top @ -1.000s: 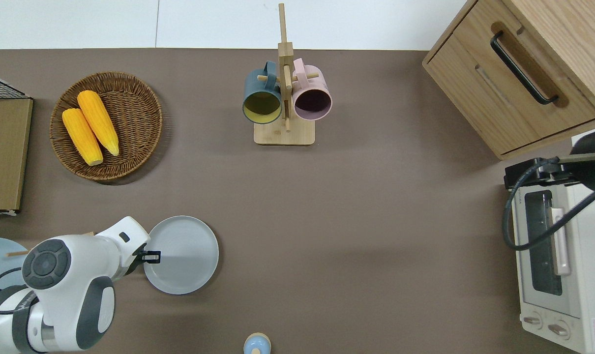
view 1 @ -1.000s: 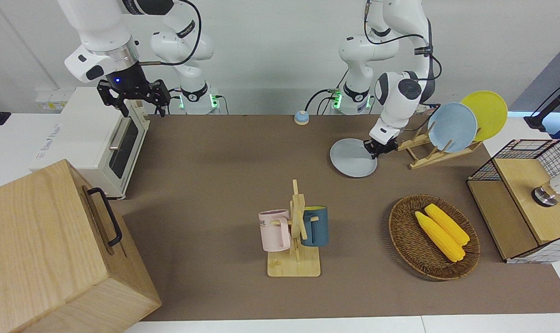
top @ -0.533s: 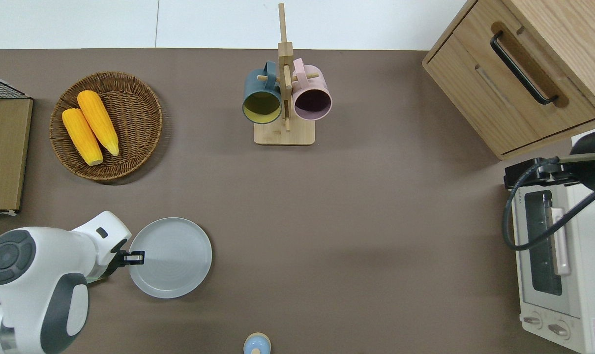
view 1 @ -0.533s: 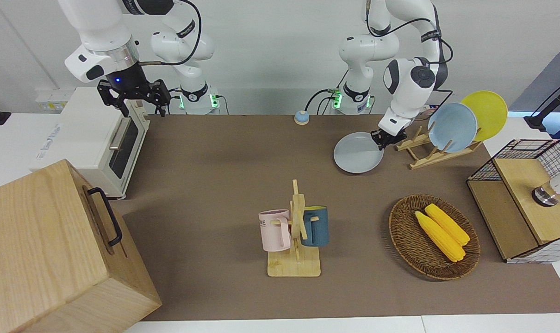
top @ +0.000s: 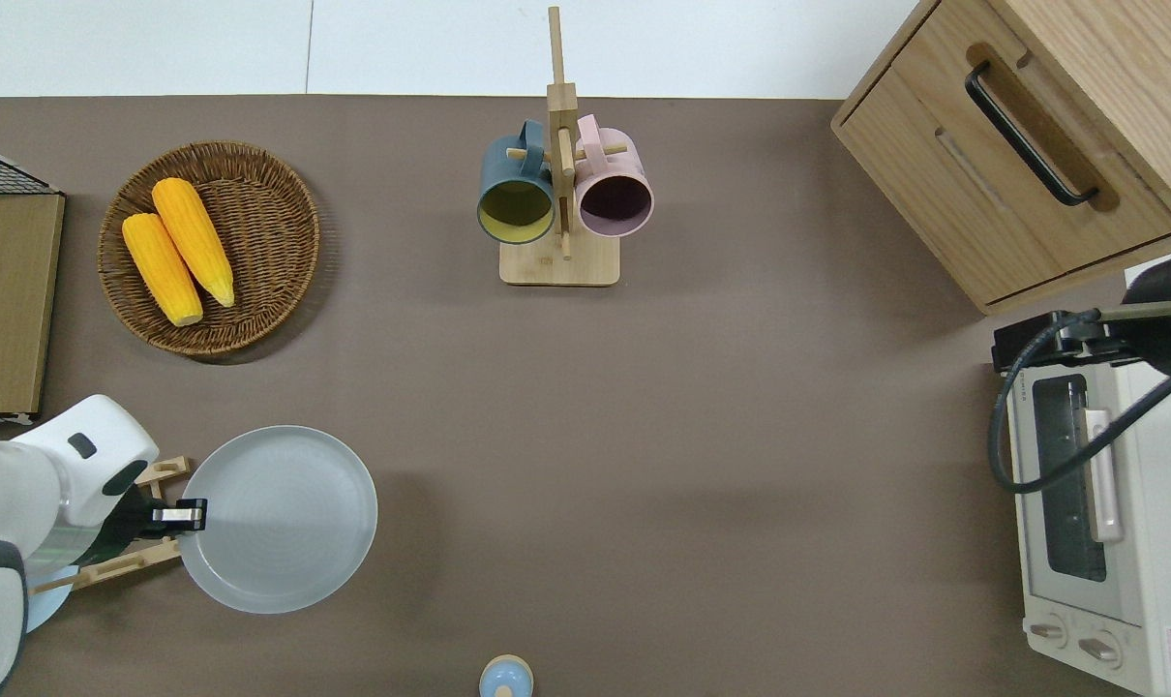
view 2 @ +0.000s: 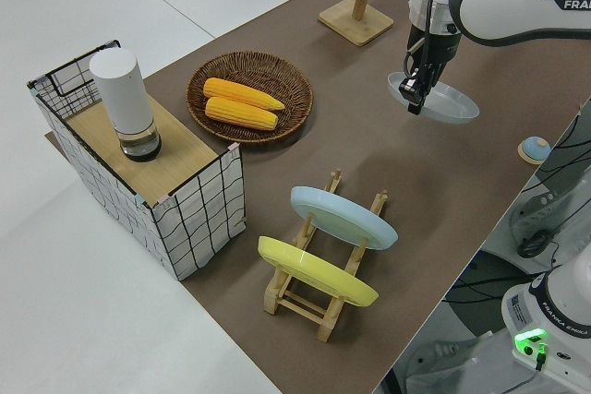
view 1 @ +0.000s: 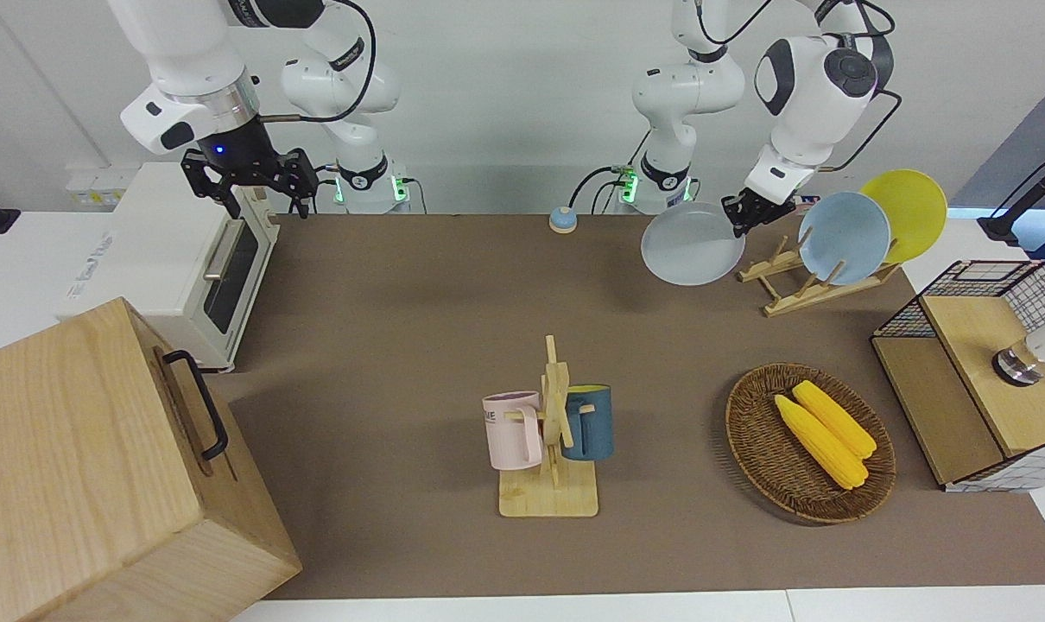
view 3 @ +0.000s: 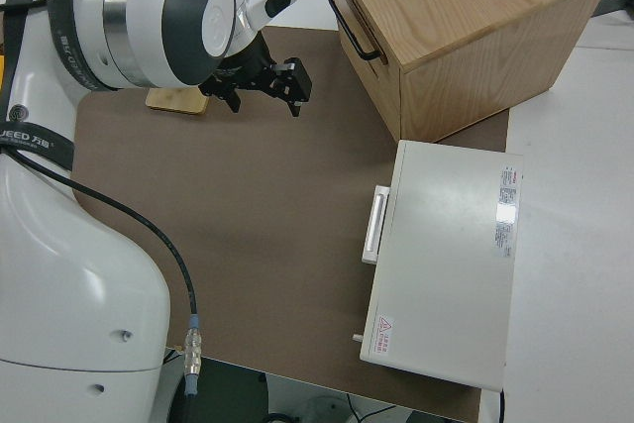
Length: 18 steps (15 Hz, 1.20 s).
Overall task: Pick gray plate from table and place it on lower plate rack with left arm
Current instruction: 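Lift the gray plate and carry it toward the wooden rack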
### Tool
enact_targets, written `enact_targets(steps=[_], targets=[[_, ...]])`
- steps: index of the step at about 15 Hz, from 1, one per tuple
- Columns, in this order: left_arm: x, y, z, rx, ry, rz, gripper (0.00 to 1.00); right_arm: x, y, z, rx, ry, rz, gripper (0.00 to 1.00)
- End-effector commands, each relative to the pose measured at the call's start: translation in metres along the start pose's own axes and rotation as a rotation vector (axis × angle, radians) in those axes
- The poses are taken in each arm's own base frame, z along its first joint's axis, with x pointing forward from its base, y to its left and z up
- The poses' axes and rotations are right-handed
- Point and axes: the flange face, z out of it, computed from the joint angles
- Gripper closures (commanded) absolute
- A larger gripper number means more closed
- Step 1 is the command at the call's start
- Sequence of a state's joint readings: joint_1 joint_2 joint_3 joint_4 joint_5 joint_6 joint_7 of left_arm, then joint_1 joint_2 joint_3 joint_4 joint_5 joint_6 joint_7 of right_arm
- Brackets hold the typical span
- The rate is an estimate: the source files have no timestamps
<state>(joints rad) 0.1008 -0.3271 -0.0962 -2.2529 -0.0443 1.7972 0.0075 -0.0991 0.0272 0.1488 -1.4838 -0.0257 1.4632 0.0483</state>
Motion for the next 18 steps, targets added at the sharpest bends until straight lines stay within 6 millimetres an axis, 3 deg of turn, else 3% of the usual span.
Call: enact_targets(steps=[1,4,10,12,14,16,18], targets=[[-0.004,-0.004,-0.018,0.017,-0.02,-0.006,1.0,0.0,-0.001,-0.001,0.004,-0.003,0.003,0.017],[-0.009,-0.016,-0.024,0.136,-0.026,0.001,1.0,0.0,-0.001,-0.001,0.004,-0.003,0.003,0.017],[-0.016,-0.039,-0.058,0.407,-0.03,-0.02,1.0,0.0,-0.001,-0.001,0.004,-0.003,0.003,0.017],[-0.021,-0.036,-0.063,0.544,-0.035,-0.064,1.0,0.0,-0.001,-0.001,0.004,-0.003,0.003,0.017],[-0.023,-0.014,-0.062,0.699,-0.049,-0.073,1.0,0.0,-0.001,-0.001,0.004,-0.003,0.003,0.017],[-0.024,-0.002,-0.06,0.778,-0.05,-0.097,1.0,0.0,-0.001,-0.001,0.004,-0.003,0.003,0.017],[-0.024,-0.004,-0.057,0.811,-0.048,-0.122,1.0,0.0,-0.001,-0.001,0.004,-0.003,0.003,0.017]])
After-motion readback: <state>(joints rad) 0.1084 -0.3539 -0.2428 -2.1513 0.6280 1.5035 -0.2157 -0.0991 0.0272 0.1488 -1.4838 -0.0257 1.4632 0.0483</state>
